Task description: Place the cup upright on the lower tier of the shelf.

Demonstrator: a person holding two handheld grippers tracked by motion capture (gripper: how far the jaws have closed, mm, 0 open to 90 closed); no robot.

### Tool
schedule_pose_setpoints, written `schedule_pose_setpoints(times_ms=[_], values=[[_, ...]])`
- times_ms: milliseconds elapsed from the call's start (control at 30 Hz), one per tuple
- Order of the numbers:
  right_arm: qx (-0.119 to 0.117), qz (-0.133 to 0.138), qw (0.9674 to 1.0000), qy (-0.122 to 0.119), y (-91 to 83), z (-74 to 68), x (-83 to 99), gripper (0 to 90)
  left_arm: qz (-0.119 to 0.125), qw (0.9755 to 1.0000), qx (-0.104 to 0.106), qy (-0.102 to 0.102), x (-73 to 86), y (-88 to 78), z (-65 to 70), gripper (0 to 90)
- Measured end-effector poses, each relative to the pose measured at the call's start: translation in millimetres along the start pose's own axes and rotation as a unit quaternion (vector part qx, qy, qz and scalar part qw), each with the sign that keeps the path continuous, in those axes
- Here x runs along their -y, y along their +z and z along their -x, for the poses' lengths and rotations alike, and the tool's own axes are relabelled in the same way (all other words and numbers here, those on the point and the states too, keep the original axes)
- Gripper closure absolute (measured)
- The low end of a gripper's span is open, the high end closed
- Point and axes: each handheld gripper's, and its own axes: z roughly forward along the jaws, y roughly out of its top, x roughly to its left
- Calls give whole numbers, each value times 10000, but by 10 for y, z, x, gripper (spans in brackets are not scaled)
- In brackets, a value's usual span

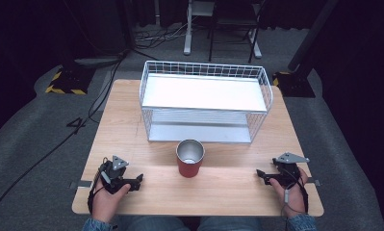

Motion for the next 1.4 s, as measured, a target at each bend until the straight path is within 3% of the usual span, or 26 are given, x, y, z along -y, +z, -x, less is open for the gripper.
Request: schedule_pose_setpoints(times_ms=[167, 433, 667, 800, 1067, 1233, 1333, 1400], values=[[26, 5, 10000, 31, 4, -2, -2, 125, 161, 9998, 21, -102, 17, -36, -22, 159], [26, 6, 10000, 32, 4, -2, -2, 125, 444, 9988, 167, -128, 15, -133, 8, 156], [20, 3, 10000, 29, 4, -2, -2, 125, 803, 9957, 343, -322, 0, -248, 128, 156], [23, 4, 10000, 28, 3, -2, -2, 125, 1064, 9935, 316, -239, -48, -357, 233, 156], [14, 19, 10000, 12, 1, -3, 0, 138, 1351, 9899, 401, -162, -105, -460, 413, 156], [14, 19, 10000, 11, 1, -3, 0, 138, 1423, 9885, 503, -31, -151, -473, 557, 156], [15, 18, 10000, 14, 1, -3, -1, 138, 1439, 9884, 444, 187, -185, -478, 657, 156], [18, 20, 10000, 17, 1, -3, -1, 140, 1481, 9873, 545, 204, -209, -494, 722, 156]])
